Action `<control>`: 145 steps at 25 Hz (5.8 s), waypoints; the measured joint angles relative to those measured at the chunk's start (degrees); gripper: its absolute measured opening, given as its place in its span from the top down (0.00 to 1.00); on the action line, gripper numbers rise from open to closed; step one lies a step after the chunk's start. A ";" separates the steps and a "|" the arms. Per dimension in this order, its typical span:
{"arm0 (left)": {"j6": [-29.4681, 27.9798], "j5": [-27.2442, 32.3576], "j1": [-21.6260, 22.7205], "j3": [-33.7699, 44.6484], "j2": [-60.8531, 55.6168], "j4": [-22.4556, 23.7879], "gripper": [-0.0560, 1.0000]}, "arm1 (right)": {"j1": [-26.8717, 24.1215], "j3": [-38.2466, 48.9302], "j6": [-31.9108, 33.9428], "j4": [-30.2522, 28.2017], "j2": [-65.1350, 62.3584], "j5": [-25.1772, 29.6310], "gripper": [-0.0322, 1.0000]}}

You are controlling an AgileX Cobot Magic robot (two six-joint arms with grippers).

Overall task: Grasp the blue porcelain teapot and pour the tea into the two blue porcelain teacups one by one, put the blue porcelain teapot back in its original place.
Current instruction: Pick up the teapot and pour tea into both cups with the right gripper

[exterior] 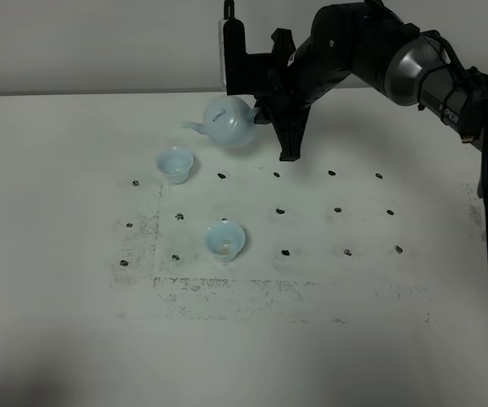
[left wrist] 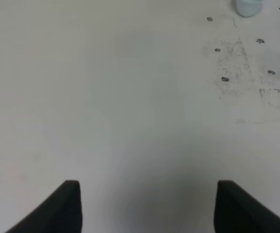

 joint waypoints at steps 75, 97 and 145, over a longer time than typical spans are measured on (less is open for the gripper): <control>0.00 0.00 0.00 0.00 0.00 -0.05 0.42 | 2.53 0.10 -25.17 -9.70 3.36 -12.68 0.89; 0.00 0.00 0.00 0.00 0.00 -0.05 0.42 | 2.53 0.10 -25.35 -10.62 3.36 -14.70 0.89; 0.00 0.00 0.00 0.00 0.00 -0.05 0.42 | 2.60 0.10 -24.28 -10.46 3.36 -12.11 0.89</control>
